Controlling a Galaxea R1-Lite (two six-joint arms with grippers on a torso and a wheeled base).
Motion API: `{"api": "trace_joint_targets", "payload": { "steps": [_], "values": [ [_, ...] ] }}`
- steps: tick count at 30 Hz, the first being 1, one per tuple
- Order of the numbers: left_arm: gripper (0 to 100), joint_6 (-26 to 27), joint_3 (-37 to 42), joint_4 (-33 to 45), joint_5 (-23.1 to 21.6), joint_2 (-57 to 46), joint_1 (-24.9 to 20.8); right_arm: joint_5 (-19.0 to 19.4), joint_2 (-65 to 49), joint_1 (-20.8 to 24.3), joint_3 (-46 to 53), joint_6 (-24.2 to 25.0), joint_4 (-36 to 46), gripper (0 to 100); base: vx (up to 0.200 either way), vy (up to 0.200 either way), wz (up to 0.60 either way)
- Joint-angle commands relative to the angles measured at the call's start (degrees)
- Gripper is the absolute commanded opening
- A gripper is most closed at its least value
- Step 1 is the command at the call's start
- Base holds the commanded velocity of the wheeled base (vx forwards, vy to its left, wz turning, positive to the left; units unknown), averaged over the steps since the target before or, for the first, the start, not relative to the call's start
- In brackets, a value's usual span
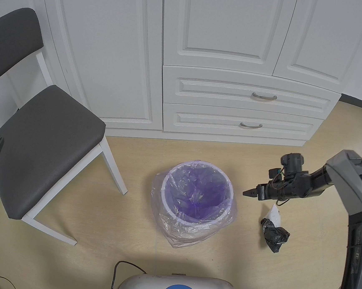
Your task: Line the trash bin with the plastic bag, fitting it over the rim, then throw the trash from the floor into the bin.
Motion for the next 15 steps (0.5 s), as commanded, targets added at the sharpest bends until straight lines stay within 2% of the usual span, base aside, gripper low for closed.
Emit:
{"api": "trace_joint_targets", "payload": {
  "steps": [1, 5, 11, 15],
  "values": [
    [100, 0.1, 2.1, 0.2, -0.8, -2.9, 1.2, 2.1, 11.2, 3.8, -6.3, 4.9, 1.3, 100, 0.000, 0.000, 0.00],
    [100, -0.3, 4.2, 0.4, -0.9, -5.5, -0.4, 1.7, 13.5, 5.5, -9.4, 8.1, 1.6, 100, 0.000, 0.000, 0.00],
    [100, -0.2, 3.8, 0.4, -1.0, -6.5, -3.3, 1.6, 17.5, 6.2, -14.8, 8.5, 1.9, 100, 0.000, 0.000, 0.00],
    [100, -0.2, 1.7, 0.3, -0.9, -5.8, -7.6, -3.6, 22.4, 6.3, -24.7, 8.3, 8.6, 100, 0.000, 0.000, 0.00]
  ]
}}
